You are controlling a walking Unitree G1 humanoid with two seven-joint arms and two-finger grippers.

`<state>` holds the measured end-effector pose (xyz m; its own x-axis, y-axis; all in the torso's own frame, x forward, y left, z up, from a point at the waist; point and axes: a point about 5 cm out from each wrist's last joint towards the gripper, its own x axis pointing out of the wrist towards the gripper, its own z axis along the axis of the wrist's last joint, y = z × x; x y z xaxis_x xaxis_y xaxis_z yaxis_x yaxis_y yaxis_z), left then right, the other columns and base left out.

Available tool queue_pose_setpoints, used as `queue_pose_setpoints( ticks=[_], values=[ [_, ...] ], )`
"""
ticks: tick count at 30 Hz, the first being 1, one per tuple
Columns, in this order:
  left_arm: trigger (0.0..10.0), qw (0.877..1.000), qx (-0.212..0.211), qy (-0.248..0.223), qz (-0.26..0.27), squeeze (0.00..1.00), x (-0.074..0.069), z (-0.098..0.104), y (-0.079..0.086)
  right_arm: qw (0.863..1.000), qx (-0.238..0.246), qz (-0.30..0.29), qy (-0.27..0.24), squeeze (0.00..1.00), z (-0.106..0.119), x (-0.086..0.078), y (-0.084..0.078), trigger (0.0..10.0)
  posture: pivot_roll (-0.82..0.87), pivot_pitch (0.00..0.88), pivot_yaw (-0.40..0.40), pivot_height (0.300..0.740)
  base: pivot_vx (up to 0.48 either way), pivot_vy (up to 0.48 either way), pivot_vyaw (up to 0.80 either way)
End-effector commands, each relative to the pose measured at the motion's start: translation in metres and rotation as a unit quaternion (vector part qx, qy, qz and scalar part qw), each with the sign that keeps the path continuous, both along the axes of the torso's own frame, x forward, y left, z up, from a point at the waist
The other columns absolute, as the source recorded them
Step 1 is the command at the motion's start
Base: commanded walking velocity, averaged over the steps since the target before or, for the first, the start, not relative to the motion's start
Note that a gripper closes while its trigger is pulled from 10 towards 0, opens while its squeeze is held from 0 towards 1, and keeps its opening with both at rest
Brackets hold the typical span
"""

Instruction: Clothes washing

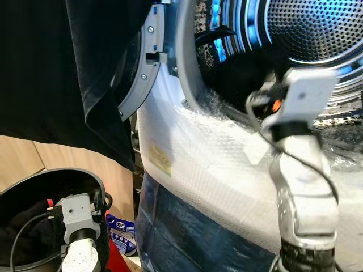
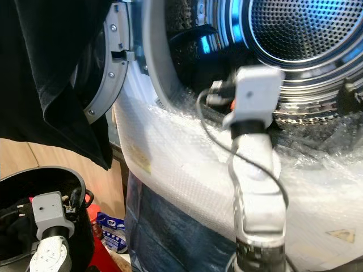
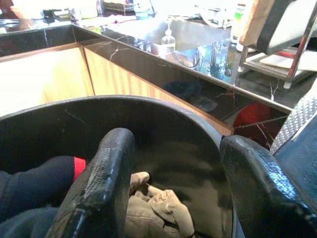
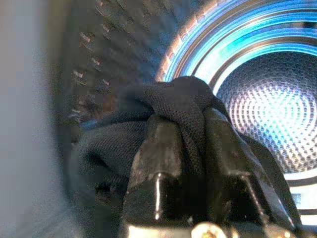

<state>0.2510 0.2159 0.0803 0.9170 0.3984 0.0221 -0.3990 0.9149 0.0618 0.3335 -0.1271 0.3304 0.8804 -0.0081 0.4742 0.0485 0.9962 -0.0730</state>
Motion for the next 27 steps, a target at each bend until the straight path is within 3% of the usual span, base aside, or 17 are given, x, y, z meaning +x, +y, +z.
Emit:
queue_pose_setpoints(
  ticks=[1,6,7,9,10,11,12,13,14,15,16,21,27],
  values=[
    [10.0,1.000,0.001,0.000,0.002,0.00,0.001,-0.001,-0.002,0.999,0.025,-0.024,0.036,0.00,0.002,0.022,-0.011,0.0,0.03,0.000,-0.114,0.740,0.000,0.000,0.00],
    [10.0,1.000,0.003,-0.002,0.007,0.00,0.002,0.001,0.000,0.993,0.058,-0.052,0.090,0.00,0.005,0.053,-0.021,0.0,0.04,0.000,-0.110,0.740,0.000,0.000,0.00],
    [10.0,1.000,0.005,-0.003,0.008,0.00,0.002,0.002,0.002,0.986,0.080,-0.099,0.111,0.00,0.006,0.066,-0.036,0.0,0.05,0.000,-0.110,0.740,0.000,0.000,0.00],
    [10.0,1.000,0.007,-0.004,0.010,0.00,0.002,0.003,0.004,0.969,0.145,-0.133,0.146,0.00,0.006,0.079,-0.053,0.0,0.05,0.000,-0.112,0.740,0.000,0.000,0.00],
    [10.0,1.000,0.007,-0.004,0.011,0.00,0.003,0.003,0.005,0.967,0.152,-0.138,0.153,0.00,0.006,0.080,-0.056,0.0,0.05,0.000,-0.112,0.740,0.000,0.000,0.00],
    [10.0,1.000,0.008,-0.004,0.012,0.00,0.003,0.003,0.005,0.960,0.161,-0.158,0.164,0.00,0.007,0.082,-0.062,3.1,0.05,0.000,-0.112,0.740,0.000,0.000,0.00],
    [10.0,1.000,0.008,-0.004,0.013,0.00,0.002,0.003,0.005,0.959,0.163,-0.164,0.166,0.00,0.007,0.083,-0.063,4.8,0.05,0.000,-0.112,0.740,0.000,0.000,0.00],
    [10.0,1.000,0.008,-0.004,0.013,0.00,0.002,0.003,0.005,0.959,0.163,-0.164,0.166,0.00,0.007,0.083,-0.063,4.8,0.05,0.000,-0.112,0.740,0.000,0.000,0.00],
    [10.0,1.000,0.008,-0.004,0.014,0.00,0.002,0.003,0.006,0.958,0.160,-0.167,0.167,0.00,0.009,0.083,-0.063,10.0,0.05,0.000,-0.112,0.740,0.000,0.000,0.00],
    [10.0,1.000,0.007,-0.003,0.017,0.00,0.001,0.003,0.006,0.962,0.152,-0.149,0.169,0.00,0.012,0.086,-0.056,10.0,0.06,0.000,-0.115,0.740,0.000,0.000,0.00],
    [10.0,1.000,0.006,0.000,0.016,0.00,0.000,0.001,0.005,0.964,0.151,-0.138,0.170,1.00,0.012,0.087,-0.050,10.0,0.05,0.000,-0.112,0.740,0.000,0.000,0.00],
    [10.0,1.000,0.007,0.003,0.010,0.00,0.000,0.001,0.003,0.962,0.162,-0.131,0.174,1.00,0.012,0.088,-0.047,10.0,0.05,0.000,-0.107,0.740,0.000,0.000,0.00],
    [10.0,1.000,0.006,0.005,0.005,0.00,0.001,0.000,0.002,0.967,0.158,-0.130,0.152,1.00,0.023,0.083,-0.055,10.0,0.03,0.000,-0.097,0.740,0.000,0.000,0.00]
  ],
)
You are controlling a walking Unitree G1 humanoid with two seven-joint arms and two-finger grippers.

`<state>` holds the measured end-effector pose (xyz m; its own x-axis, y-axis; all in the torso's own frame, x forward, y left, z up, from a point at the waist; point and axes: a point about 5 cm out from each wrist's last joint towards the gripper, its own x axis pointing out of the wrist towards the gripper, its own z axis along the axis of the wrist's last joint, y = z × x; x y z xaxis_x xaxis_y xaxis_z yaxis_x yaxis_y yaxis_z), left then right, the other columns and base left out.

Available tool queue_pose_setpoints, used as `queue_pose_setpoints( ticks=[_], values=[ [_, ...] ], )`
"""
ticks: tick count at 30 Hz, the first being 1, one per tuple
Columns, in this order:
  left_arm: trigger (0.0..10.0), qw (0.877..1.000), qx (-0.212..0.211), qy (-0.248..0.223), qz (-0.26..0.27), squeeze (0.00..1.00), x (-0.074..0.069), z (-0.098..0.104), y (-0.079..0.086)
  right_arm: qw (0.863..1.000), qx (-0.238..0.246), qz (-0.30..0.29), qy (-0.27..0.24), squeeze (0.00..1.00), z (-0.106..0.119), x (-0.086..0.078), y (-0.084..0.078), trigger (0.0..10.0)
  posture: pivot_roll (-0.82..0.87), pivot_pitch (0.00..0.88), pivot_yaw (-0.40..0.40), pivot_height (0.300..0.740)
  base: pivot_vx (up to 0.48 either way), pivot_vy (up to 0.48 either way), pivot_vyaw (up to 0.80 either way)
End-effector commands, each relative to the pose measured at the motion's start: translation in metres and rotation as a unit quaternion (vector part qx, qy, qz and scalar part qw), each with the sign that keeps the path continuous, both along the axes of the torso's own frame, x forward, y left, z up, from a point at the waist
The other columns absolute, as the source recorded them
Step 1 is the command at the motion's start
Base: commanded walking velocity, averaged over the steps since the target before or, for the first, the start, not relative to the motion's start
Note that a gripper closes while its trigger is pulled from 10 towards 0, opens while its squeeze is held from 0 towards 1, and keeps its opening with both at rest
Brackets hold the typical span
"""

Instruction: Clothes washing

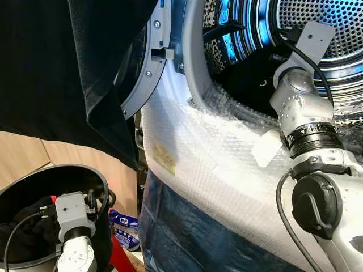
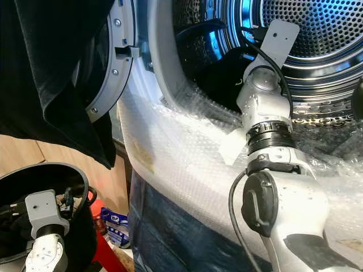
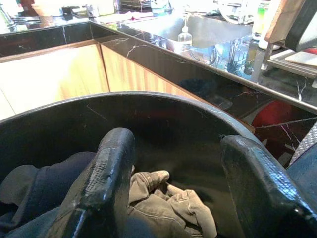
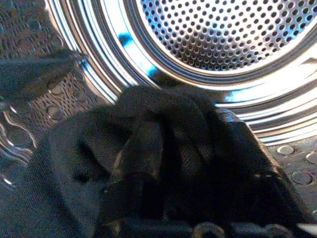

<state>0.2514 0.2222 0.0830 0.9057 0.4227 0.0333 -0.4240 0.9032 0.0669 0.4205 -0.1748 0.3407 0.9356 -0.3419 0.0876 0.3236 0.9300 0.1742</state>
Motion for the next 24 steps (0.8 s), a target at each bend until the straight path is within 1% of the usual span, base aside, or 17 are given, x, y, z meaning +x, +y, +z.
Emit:
queue_pose_setpoints(
  ticks=[1,11,12,13,14,15,17,19,20,21,24],
  values=[
    [10.0,1.000,0.001,0.009,-0.009,0.00,0.001,-0.003,-0.005,1.000,-0.007,-0.002,-0.024,1.00,0.013,-0.004,-0.007,10.0,0.03,0.000,-0.097,0.740,0.000,0.000,0.00],
    [10.0,1.000,0.001,0.010,-0.010,0.00,0.001,-0.003,-0.005,1.000,-0.011,0.001,-0.023,1.00,0.013,-0.005,-0.007,10.0,0.03,0.000,-0.097,0.740,0.000,0.000,0.00],
    [10.0,1.000,0.001,0.009,-0.009,0.00,-0.001,-0.002,-0.004,0.998,-0.046,0.018,-0.045,1.00,0.005,-0.020,-0.011,10.0,0.04,0.000,-0.097,0.740,0.000,0.000,0.00],
    [10.0,1.000,0.001,0.009,-0.009,0.00,-0.001,-0.002,-0.003,0.997,-0.053,0.029,-0.053,1.00,0.002,-0.027,-0.012,10.0,0.04,0.000,-0.097,0.740,0.000,0.000,0.00],
    [10.0,1.000,0.001,0.009,-0.009,0.00,-0.001,-0.002,-0.003,0.997,-0.053,0.029,-0.053,1.00,0.002,-0.027,-0.012,10.0,0.04,0.000,-0.097,0.740,0.000,0.000,0.00],
    [10.0,1.000,0.003,0.009,-0.010,0.00,-0.001,-0.002,-0.003,0.995,-0.055,0.042,-0.066,1.00,0.001,-0.035,-0.015,10.0,0.04,0.000,-0.097,0.740,0.000,0.000,0.00],
    [10.0,1.000,0.004,0.010,-0.012,0.00,-0.001,-0.002,-0.003,0.993,-0.051,0.059,-0.090,1.00,0.004,-0.039,-0.017,10.0,0.04,0.000,-0.097,0.740,0.000,0.000,0.00],
    [10.0,1.000,0.004,0.010,-0.012,0.00,-0.001,-0.002,-0.003,0.989,-0.078,0.065,-0.105,1.00,0.009,-0.044,-0.020,10.0,0.04,0.000,-0.093,0.740,0.000,0.000,0.00],
    [10.0,1.000,0.004,0.009,-0.013,0.00,-0.001,-0.002,-0.003,0.987,-0.075,0.076,-0.120,1.00,0.012,-0.048,-0.019,10.0,0.04,0.000,-0.092,0.740,0.000,0.000,0.00],
    [10.0,1.000,0.004,0.009,-0.014,0.00,-0.001,-0.001,-0.003,0.982,-0.067,0.089,-0.153,1.00,0.020,-0.056,-0.019,10.0,0.04,0.000,-0.092,0.740,0.000,0.000,0.00],
    [10.0,1.000,0.004,0.008,-0.015,0.00,-0.002,-0.001,-0.004,0.972,-0.064,0.106,-0.199,1.00,0.031,-0.067,-0.019,10.0,0.04,0.000,-0.091,0.740,0.000,0.000,0.00]
  ],
)
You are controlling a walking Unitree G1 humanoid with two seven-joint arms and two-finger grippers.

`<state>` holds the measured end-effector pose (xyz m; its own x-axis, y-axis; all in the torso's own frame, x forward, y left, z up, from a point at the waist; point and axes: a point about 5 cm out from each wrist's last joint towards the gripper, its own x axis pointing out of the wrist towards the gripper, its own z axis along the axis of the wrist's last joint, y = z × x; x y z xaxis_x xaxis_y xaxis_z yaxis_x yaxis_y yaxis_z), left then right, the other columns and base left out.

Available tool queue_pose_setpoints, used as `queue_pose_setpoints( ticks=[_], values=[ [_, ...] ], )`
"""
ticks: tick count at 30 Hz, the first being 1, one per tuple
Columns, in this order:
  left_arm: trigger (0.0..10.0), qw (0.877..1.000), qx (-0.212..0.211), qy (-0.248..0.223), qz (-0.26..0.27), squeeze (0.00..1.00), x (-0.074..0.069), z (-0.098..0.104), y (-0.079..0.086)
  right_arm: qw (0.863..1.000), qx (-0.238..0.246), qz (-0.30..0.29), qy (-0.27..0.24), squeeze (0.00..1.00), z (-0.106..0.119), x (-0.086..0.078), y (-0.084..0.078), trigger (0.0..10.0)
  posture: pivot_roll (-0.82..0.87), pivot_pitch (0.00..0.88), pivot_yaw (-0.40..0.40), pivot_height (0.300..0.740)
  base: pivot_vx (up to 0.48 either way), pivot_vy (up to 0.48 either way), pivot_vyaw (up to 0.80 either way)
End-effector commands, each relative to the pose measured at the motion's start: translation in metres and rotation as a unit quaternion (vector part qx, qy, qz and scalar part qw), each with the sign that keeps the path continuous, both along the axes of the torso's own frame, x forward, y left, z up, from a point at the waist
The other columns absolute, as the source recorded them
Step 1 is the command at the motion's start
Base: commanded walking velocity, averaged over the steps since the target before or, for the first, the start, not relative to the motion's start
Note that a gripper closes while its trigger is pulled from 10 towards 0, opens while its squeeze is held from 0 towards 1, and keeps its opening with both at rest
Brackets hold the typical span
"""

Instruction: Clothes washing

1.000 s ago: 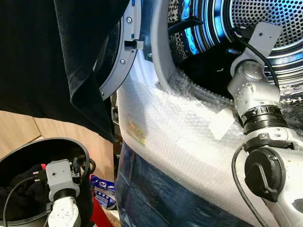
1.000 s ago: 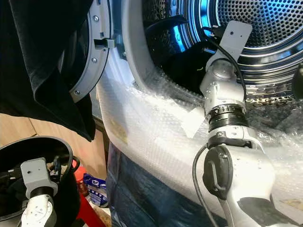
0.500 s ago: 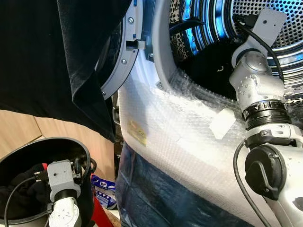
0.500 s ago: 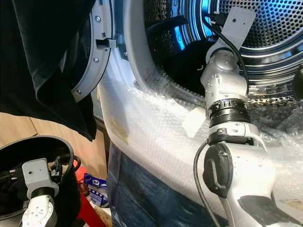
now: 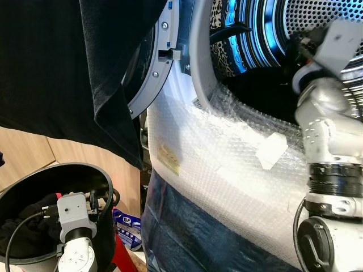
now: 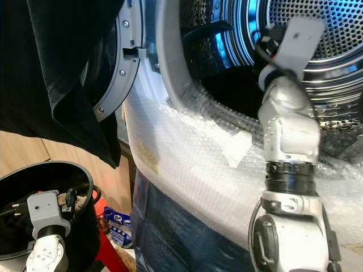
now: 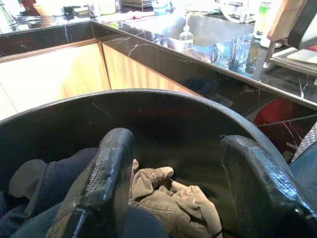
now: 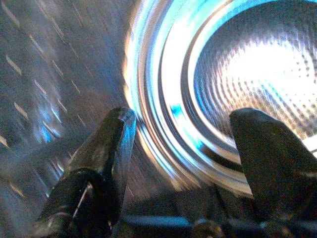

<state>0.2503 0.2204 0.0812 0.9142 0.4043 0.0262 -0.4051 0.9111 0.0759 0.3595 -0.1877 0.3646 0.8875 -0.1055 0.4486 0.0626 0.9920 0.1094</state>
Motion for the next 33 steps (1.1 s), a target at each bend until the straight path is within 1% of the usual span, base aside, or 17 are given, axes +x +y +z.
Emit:
queue_pose_setpoints(
  ticks=[1,2,4,12,13,14,16,20,22,24,25,27,28,30,31,32,33],
  values=[
    [10.0,1.000,0.001,0.003,-0.005,0.00,-0.001,0.000,-0.002,0.998,0.018,0.036,-0.044,1.00,0.012,-0.011,-0.003,10.0,0.05,0.000,-0.090,0.740,0.000,0.000,0.00],
    [10.0,1.000,0.001,0.003,-0.005,0.00,-0.001,0.000,-0.002,0.998,0.018,0.036,-0.044,1.00,0.012,-0.011,-0.003,10.0,0.05,0.000,-0.090,0.740,0.000,0.000,0.00],
    [10.0,1.000,0.002,0.003,-0.007,0.00,-0.001,0.000,-0.002,0.988,0.053,0.120,-0.078,1.00,0.018,-0.022,0.003,10.0,0.05,0.000,-0.087,0.740,0.000,0.000,0.00],
    [10.0,1.000,0.002,0.003,-0.007,0.00,-0.001,0.000,-0.002,0.985,0.055,0.138,-0.083,1.00,0.019,-0.025,0.005,10.0,0.05,0.000,-0.086,0.740,0.000,0.000,0.00],
    [10.0,1.000,0.003,0.004,-0.010,0.00,-0.001,0.000,-0.002,0.968,0.074,0.221,-0.097,1.00,0.018,-0.038,0.014,10.0,0.05,0.000,-0.083,0.740,0.000,0.000,0.00],
    [10.0,1.000,0.004,0.004,-0.014,0.00,-0.001,0.000,-0.003,0.934,0.087,0.327,-0.117,1.00,0.017,-0.058,0.025,10.0,0.05,0.000,-0.083,0.740,0.000,0.000,0.00],
    [10.0,1.000,0.004,0.005,-0.017,0.00,0.000,0.000,-0.004,0.910,0.067,0.389,-0.129,1.00,0.013,-0.074,0.033,10.0,0.04,0.000,-0.080,0.740,0.000,0.000,0.00],
    [10.0,1.000,0.003,0.006,-0.020,0.00,-0.001,-0.001,-0.005,0.917,0.062,0.374,-0.126,1.00,0.010,-0.075,0.034,10.0,0.04,0.000,-0.077,0.740,0.000,0.000,0.00],
    [10.0,1.000,0.003,0.007,-0.021,0.00,-0.001,-0.001,-0.005,0.913,0.075,0.380,-0.125,1.00,0.010,-0.075,0.031,10.0,0.04,0.000,-0.077,0.740,0.000,0.000,0.00],
    [10.0,1.000,0.003,0.007,-0.021,0.00,-0.002,-0.001,-0.005,0.897,0.083,0.416,-0.124,1.00,0.008,-0.082,0.031,10.0,0.04,0.000,-0.078,0.740,0.000,0.000,0.00],
    [10.0,1.000,0.004,0.007,-0.021,0.00,-0.002,0.000,-0.005,0.876,0.087,0.460,-0.119,1.00,0.005,-0.091,0.033,10.0,0.04,0.000,-0.079,0.740,0.000,0.000,0.00],
    [10.0,1.000,0.003,0.006,-0.021,0.00,-0.002,0.000,-0.005,0.856,0.090,0.495,-0.118,1.00,0.003,-0.098,0.036,10.0,0.04,0.000,-0.079,0.740,0.000,0.000,0.00],
    [10.0,1.000,0.003,0.006,-0.021,0.00,-0.002,0.000,-0.005,0.832,0.074,0.537,-0.117,0.04,-0.003,-0.108,0.039,10.0,0.04,0.000,-0.079,0.740,0.000,0.000,0.00],
    [10.0,1.000,0.003,0.006,-0.021,0.00,-0.002,0.000,-0.005,0.826,0.069,0.547,-0.117,0.04,-0.005,-0.110,0.040,10.0,0.04,0.000,-0.079,0.740,0.000,0.000,0.00],
    [10.0,1.000,0.003,0.007,-0.021,0.00,-0.001,0.000,-0.005,0.809,0.054,0.577,-0.094,0.00,-0.015,-0.115,0.043,10.0,0.03,0.000,-0.082,0.740,0.000,0.000,0.00],
    [10.0,1.000,0.003,0.007,-0.021,0.00,-0.001,0.000,-0.005,0.809,0.054,0.577,-0.094,0.00,-0.015,-0.115,0.043,10.0,0.03,0.000,-0.082,0.740,0.000,0.000,0.00],
    [10.0,1.000,0.003,0.007,-0.021,0.00,-0.001,0.000,-0.005,0.795,0.026,0.603,-0.058,0.00,-0.036,-0.121,0.048,10.0,0.03,0.000,-0.082,0.740,0.000,0.000,0.00]
  ],
)
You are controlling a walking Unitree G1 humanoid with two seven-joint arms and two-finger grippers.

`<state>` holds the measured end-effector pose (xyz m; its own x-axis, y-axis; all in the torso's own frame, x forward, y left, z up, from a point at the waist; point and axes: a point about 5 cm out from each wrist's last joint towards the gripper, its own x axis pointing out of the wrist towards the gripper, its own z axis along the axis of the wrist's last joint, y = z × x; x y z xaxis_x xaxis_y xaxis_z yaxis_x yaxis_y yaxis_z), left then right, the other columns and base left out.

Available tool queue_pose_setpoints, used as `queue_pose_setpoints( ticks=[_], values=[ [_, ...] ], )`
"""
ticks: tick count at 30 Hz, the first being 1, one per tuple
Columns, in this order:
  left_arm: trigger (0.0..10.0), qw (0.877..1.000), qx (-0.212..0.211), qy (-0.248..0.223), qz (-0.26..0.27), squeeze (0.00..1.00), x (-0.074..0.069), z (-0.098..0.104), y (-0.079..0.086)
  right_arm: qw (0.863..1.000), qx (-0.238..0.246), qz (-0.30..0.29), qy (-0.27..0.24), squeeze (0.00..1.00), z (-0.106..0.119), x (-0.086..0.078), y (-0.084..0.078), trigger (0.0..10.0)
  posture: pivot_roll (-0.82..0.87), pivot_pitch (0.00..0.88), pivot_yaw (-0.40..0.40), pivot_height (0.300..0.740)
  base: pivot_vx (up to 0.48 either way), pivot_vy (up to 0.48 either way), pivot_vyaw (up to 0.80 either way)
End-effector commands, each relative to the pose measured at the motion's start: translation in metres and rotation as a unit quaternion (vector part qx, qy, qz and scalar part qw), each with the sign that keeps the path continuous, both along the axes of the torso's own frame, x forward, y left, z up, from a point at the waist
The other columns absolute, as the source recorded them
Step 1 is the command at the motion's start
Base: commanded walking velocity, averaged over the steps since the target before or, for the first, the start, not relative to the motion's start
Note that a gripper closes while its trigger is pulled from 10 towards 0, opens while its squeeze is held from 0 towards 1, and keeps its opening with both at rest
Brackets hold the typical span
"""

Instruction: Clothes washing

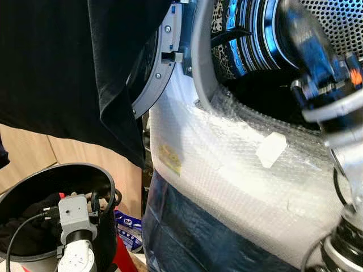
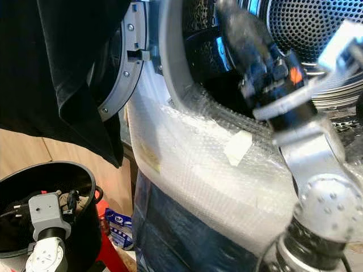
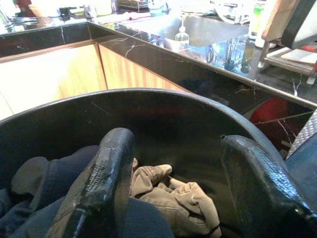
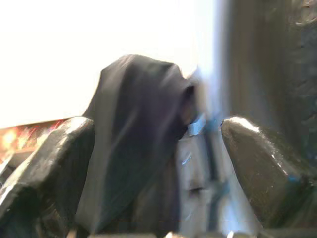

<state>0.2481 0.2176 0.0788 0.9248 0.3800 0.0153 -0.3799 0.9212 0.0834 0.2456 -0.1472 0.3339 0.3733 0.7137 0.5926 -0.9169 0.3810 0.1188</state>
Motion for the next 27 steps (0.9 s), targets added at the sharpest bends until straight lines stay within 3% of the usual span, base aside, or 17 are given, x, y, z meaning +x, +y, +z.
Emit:
queue_pose_setpoints(
  ticks=[1,2,4,8,9,10,13,19,21,23,27],
  values=[
    [10.0,1.000,0.001,0.000,-0.007,0.00,0.002,0.002,-0.002,0.995,-0.074,0.059,0.016,0.00,-0.027,-0.012,0.012,10.0,0.03,0.000,-0.086,0.740,0.000,0.000,0.00],
    [10.0,1.000,0.001,0.000,-0.007,0.00,0.002,0.002,-0.002,0.995,-0.074,0.059,0.016,0.00,-0.027,-0.012,0.012,10.0,0.03,0.000,-0.086,0.740,0.000,0.000,0.00],
    [10.0,1.000,0.002,-0.001,-0.003,0.00,0.002,0.003,-0.001,0.986,-0.134,0.078,0.059,0.00,-0.059,-0.018,0.018,10.0,0.04,0.000,-0.088,0.740,0.000,0.000,0.00],
    [10.0,1.000,0.004,-0.004,0.005,0.00,0.001,0.005,0.002,0.975,-0.162,0.098,0.114,0.00,-0.091,-0.021,0.020,10.0,0.04,0.000,-0.088,0.740,0.000,0.000,0.00],
    [10.0,1.000,0.005,-0.005,0.008,0.00,0.000,0.005,0.003,0.971,-0.172,0.099,0.133,0.00,-0.103,-0.021,0.019,10.0,0.05,0.000,-0.088,0.740,0.000,0.000,0.00],
    [10.0,1.000,0.007,-0.006,0.014,0.00,-0.001,0.006,0.007,0.962,-0.181,0.093,0.183,0.00,-0.131,-0.019,0.013,10.0,0.05,0.000,-0.087,0.740,0.000,0.000,0.00],
    [10.0,1.000,0.008,-0.008,0.022,0.00,-0.002,0.007,0.010,0.949,-0.196,0.077,0.236,0.00,-0.164,-0.018,0.004,10.0,0.06,0.000,-0.088,0.740,0.000,0.000,0.00],
    [10.0,0.999,0.013,-0.007,0.040,0.00,-0.008,0.008,0.017,0.908,-0.219,0.065,0.350,0.00,-0.237,-0.033,-0.018,10.0,0.07,0.000,-0.081,0.740,0.000,0.000,0.00],
    [10.0,0.999,0.013,-0.009,0.044,0.00,-0.009,0.009,0.019,0.901,-0.227,0.051,0.367,0.00,-0.251,-0.035,-0.023,10.0,0.07,0.000,-0.082,0.740,0.000,0.000,0.00],
    [10.0,0.998,0.018,-0.021,0.054,0.00,-0.010,0.016,0.023,0.863,-0.247,-0.028,0.440,0.00,-0.295,-0.034,-0.041,10.0,0.07,0.000,-0.083,0.740,0.000,0.000,0.00],
    [10.0,0.998,0.022,-0.025,0.051,0.00,-0.010,0.019,0.024,0.847,-0.237,-0.054,0.473,0.00,-0.314,-0.035,-0.046,10.0,0.07,0.000,-0.080,0.740,0.000,0.000,0.00]
  ],
)
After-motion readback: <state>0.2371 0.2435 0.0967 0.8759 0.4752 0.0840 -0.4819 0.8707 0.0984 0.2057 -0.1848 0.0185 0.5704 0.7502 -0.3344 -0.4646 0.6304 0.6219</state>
